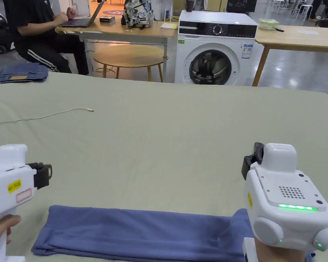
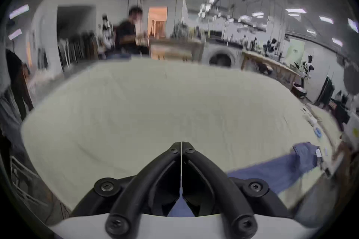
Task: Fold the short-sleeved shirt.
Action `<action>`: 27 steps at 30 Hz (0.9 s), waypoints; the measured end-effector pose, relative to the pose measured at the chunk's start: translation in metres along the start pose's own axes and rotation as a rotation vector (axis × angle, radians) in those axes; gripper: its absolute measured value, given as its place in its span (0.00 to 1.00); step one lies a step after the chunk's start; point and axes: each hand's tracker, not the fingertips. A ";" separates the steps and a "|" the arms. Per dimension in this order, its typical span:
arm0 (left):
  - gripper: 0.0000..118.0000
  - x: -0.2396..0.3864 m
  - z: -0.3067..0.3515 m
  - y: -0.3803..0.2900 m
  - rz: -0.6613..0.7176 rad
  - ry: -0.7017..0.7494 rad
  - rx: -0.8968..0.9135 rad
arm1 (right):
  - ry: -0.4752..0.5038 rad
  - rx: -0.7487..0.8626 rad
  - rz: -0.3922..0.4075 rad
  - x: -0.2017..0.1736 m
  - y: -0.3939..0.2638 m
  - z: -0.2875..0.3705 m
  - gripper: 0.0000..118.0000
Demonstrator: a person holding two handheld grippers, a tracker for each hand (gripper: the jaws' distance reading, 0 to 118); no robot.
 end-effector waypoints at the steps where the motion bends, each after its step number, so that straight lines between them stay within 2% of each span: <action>1: 0.00 -0.015 -0.006 -0.003 0.035 -0.052 -0.079 | 0.005 -0.003 0.003 -0.001 -0.002 0.000 0.00; 5: 0.00 -0.048 -0.024 -0.024 0.093 -0.137 -0.244 | 0.026 -0.032 0.020 -0.007 -0.008 -0.004 0.00; 7: 0.06 -0.081 -0.045 -0.034 0.108 -0.173 -0.269 | 0.038 -0.062 0.028 -0.008 -0.013 -0.006 0.00; 9: 0.29 -0.094 -0.055 -0.041 0.163 -0.222 -0.344 | 0.042 -0.079 0.028 -0.008 -0.016 -0.009 0.00; 11: 0.60 -0.098 -0.060 -0.046 0.237 -0.262 -0.396 | 0.041 -0.096 0.026 -0.008 -0.020 -0.010 0.00; 12: 0.66 -0.102 -0.064 -0.049 0.263 -0.292 -0.406 | 0.041 -0.101 0.025 -0.011 -0.018 -0.007 0.00; 18: 0.66 -0.109 -0.085 -0.067 0.461 -0.408 -0.473 | 0.045 -0.129 0.039 -0.013 -0.019 -0.006 0.00; 22: 0.66 -0.112 -0.097 -0.080 0.607 -0.587 -0.457 | 0.046 -0.138 0.041 -0.012 -0.022 -0.010 0.00; 24: 0.62 -0.108 -0.106 -0.089 0.670 -0.646 -0.486 | 0.049 -0.143 0.029 -0.012 -0.024 -0.012 0.00; 25: 0.53 -0.106 -0.109 -0.094 0.670 -0.641 -0.476 | 0.052 -0.146 0.022 -0.012 -0.024 -0.013 0.00; 27: 0.13 -0.086 -0.105 -0.099 0.650 -0.596 -0.477 | 0.057 -0.151 0.011 -0.013 -0.026 -0.014 0.00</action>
